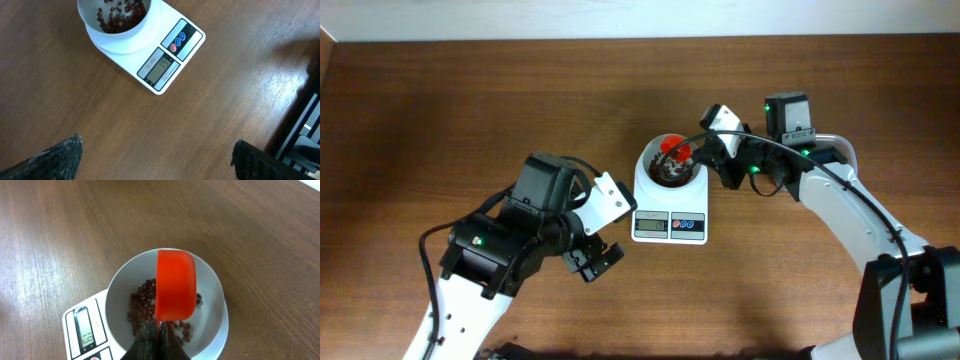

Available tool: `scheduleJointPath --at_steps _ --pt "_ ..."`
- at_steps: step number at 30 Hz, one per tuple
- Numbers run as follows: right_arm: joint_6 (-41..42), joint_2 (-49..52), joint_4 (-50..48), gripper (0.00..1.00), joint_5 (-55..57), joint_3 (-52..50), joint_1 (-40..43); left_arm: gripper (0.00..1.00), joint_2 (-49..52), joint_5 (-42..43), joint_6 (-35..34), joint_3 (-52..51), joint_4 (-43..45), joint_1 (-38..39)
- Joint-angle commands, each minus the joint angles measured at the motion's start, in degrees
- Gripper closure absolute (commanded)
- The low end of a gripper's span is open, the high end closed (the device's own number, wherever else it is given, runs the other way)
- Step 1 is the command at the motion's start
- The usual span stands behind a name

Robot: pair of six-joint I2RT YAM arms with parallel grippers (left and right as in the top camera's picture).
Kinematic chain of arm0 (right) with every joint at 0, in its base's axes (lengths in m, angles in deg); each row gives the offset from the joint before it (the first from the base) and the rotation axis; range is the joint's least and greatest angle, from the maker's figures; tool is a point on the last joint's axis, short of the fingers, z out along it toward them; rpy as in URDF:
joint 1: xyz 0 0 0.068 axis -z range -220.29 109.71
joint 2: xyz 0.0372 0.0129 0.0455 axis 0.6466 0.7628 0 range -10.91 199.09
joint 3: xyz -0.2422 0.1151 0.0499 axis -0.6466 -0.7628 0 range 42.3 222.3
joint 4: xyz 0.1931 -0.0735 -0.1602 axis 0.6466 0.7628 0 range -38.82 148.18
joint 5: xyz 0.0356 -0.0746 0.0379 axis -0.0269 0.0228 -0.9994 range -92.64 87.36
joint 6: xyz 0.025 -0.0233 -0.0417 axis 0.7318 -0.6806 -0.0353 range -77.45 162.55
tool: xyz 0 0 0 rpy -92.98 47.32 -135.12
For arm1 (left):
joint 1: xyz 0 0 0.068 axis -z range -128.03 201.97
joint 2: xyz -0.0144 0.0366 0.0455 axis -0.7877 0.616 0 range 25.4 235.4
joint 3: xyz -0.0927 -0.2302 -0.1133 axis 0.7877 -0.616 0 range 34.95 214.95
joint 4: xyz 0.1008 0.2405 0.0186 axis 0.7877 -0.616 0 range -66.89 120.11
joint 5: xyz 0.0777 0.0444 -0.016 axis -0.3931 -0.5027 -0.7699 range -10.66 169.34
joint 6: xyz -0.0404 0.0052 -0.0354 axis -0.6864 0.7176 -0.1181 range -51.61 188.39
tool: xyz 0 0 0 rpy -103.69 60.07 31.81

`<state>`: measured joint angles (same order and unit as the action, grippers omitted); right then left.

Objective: Scoop and weigh 50g on scale
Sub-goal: 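Tilt the scoop with the right gripper to pour beans into the bowl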

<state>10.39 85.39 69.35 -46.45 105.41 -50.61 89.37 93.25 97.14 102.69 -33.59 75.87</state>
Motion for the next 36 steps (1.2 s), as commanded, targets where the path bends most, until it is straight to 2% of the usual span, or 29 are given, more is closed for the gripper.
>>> scheduleJointPath --at_steps 1,5,9,12,16,20,24,27,31,34,36 --pt "-0.5 0.5 0.3 0.96 -6.5 -0.2 -0.3 0.01 -0.3 -0.2 0.9 1.3 0.0 -0.3" --pt "-0.4 0.5 -0.4 0.96 1.3 -0.2 -0.3 0.01 -0.3 -0.2 0.9 1.3 0.0 -0.3" --pt "-0.5 0.5 0.8 0.96 -6.3 -0.2 -0.3 0.01 -0.3 -0.2 0.9 1.3 0.0 -0.3" --pt "-0.5 0.5 0.0 0.96 1.5 -0.2 -0.3 0.01 -0.3 -0.2 0.9 1.3 0.0 -0.3" --pt "-0.5 0.5 1.1 0.96 -6.0 -0.2 -0.3 0.01 -0.3 -0.2 0.9 1.3 0.0 -0.3" --pt "-0.4 0.5 0.1 0.96 0.6 -0.2 -0.3 0.01 -0.3 -0.2 0.9 1.3 0.0 -0.3" --pt "-1.0 0.5 0.7 0.96 -7.1 -0.2 -0.2 0.01 -0.3 -0.2 0.9 1.3 0.0 -0.3" --pt "-1.7 0.5 0.1 0.96 0.6 -0.2 -0.2 0.01 -0.3 -0.2 0.9 1.3 0.0 -0.3" --pt "-2.3 0.5 1.4 0.96 -6.6 -0.2 -0.2 0.01 -0.3 -0.2 0.9 1.3 0.0 -0.3" --pt "-2.7 0.5 0.6 0.96 -0.3 -0.2 -0.2 0.01 -0.3 -0.2 0.9 1.3 -0.1 -0.3" --pt "-1.7 0.5 1.2 0.96 -4.4 -0.2 -0.2 0.01 -0.3 -0.2 0.9 1.3 0.0 -0.3"
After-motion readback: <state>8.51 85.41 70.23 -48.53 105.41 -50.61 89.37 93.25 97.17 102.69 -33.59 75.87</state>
